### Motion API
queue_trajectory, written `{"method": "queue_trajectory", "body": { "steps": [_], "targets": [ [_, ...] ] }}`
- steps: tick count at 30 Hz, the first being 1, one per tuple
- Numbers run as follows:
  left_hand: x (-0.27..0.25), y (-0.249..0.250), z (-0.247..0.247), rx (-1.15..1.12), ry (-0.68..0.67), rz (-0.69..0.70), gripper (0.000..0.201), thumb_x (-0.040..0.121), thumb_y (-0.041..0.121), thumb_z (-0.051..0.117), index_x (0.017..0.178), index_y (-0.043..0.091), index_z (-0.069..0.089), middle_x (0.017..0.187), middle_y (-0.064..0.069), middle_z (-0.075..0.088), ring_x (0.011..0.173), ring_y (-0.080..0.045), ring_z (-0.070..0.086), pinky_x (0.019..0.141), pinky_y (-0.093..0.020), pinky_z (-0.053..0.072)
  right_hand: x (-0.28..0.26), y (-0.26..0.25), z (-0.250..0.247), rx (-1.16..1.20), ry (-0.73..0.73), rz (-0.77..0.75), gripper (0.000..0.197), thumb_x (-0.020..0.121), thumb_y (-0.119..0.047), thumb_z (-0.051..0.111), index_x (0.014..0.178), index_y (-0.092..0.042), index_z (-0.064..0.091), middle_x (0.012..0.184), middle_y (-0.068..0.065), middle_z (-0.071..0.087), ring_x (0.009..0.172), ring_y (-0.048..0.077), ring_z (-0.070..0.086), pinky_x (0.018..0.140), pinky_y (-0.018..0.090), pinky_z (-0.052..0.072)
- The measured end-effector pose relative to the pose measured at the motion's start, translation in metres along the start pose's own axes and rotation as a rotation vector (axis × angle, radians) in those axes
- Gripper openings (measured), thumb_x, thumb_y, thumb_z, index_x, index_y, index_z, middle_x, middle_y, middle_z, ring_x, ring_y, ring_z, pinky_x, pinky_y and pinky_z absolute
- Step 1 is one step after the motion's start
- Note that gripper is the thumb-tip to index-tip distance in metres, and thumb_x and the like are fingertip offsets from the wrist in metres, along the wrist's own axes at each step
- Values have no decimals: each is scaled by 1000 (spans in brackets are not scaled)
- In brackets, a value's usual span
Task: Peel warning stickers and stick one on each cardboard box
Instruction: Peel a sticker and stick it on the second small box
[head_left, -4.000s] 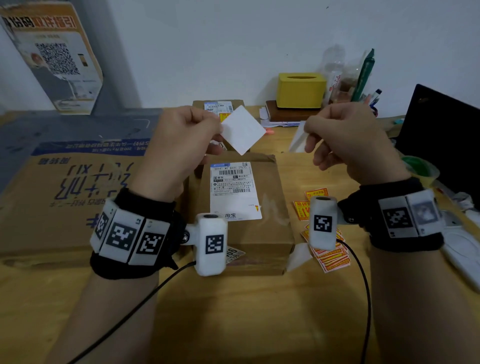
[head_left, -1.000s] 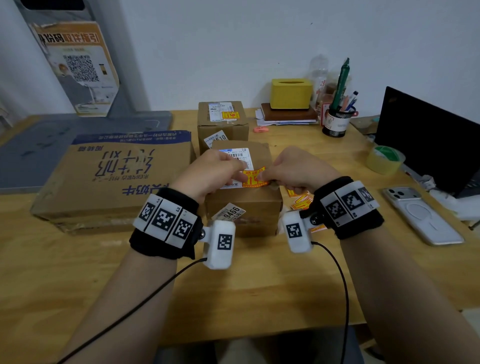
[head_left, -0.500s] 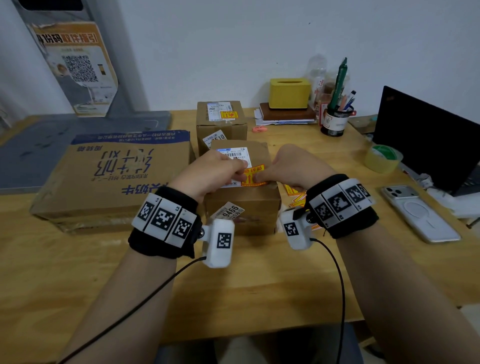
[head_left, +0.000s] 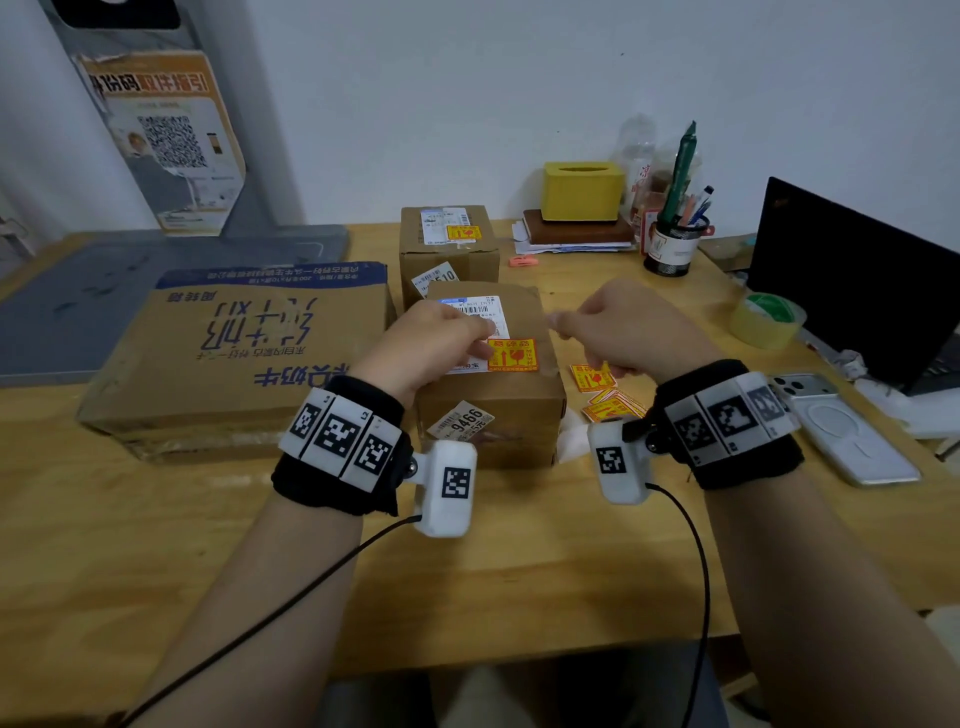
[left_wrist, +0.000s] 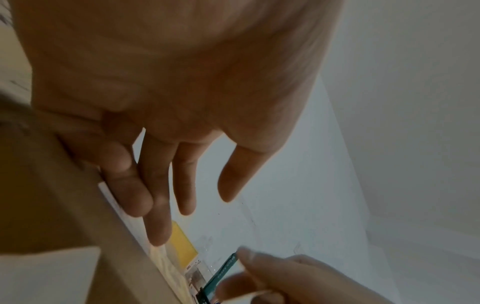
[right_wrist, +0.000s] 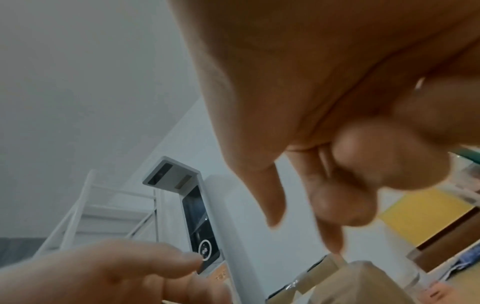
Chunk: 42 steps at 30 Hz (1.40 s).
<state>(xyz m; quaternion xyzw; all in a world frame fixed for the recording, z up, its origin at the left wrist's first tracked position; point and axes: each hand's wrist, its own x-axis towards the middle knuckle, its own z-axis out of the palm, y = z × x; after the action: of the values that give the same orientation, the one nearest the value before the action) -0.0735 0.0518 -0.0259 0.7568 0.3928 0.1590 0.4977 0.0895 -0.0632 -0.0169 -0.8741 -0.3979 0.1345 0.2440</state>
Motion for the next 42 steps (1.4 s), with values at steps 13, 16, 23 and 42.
{"method": "queue_trajectory", "body": {
  "steps": [13, 16, 23, 42],
  "targets": [
    [-2, -3, 3, -94, 70, -19, 16, 98, 33, 57, 106, 21, 63, 99, 4, 74, 86, -8, 61, 66, -27, 38, -8, 6, 37, 38, -286, -177, 54, 106, -62, 16, 139, -50, 57, 173, -11, -2, 156, 33, -1, 122, 51, 3],
    [-2, -2, 4, -95, 77, -23, 16, 98, 34, 58, 105, 21, 65, 101, 2, 74, 89, -10, 62, 68, -27, 38, -3, 3, 37, 42, -275, -166, 51, 108, -58, 16, 143, -51, 52, 173, -7, -1, 156, 34, 1, 122, 49, 4],
    [-1, -2, 5, -94, 84, -29, 28, 98, 41, 54, 110, 18, 65, 98, 4, 75, 89, -9, 63, 72, -29, 40, 3, 0, 40, 8, -313, -179, 48, 108, -56, 17, 142, -56, 50, 173, -3, 0, 155, 37, 4, 122, 48, 6],
    [3, -1, 8, -58, 115, -27, 26, 95, 36, 60, 109, 15, 68, 90, 6, 75, 91, -11, 64, 92, -34, 47, 2, 9, 29, 50, -257, -167, 37, 106, -53, 33, 130, -55, 61, 174, -4, 1, 157, 33, 2, 123, 44, 5]
  ]
}}
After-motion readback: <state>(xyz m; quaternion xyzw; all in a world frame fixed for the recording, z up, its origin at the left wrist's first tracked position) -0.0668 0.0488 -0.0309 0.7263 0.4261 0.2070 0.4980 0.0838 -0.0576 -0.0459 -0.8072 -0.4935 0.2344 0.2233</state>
